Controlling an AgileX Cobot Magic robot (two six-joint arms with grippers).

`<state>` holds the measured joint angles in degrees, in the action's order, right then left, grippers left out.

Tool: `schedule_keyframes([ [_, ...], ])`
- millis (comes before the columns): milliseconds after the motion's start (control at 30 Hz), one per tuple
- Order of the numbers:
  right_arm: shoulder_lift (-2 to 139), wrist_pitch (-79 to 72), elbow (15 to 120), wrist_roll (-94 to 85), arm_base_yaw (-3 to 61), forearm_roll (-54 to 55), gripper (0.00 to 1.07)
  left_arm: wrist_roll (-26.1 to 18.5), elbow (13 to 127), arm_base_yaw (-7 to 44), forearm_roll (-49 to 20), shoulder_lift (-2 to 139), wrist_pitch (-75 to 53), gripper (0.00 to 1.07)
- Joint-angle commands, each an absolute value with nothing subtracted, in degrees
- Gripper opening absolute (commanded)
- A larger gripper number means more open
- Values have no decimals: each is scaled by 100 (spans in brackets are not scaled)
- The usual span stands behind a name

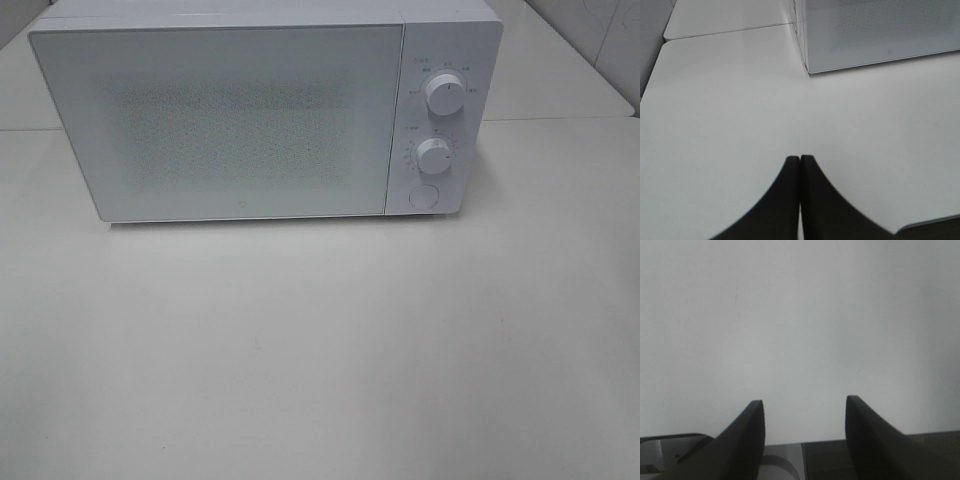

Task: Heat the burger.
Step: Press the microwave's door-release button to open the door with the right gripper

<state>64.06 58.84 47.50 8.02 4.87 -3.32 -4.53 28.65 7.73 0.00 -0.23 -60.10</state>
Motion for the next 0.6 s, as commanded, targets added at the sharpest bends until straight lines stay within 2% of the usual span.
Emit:
schedule_keyframes([
  [33, 6010, 6113, 4498, 705, 470, -332, 47, -458, 2848, 756, -34, -143, -5930, 0],
  [367, 4234, 6108, 3151, 751, 470, -321, 47, -458, 2848, 756, -34, -143, -5930, 0],
  [600, 3134, 5798, 2945, 659, 470, -241, 47, -458, 2848, 756, -34, -143, -5930, 0],
])
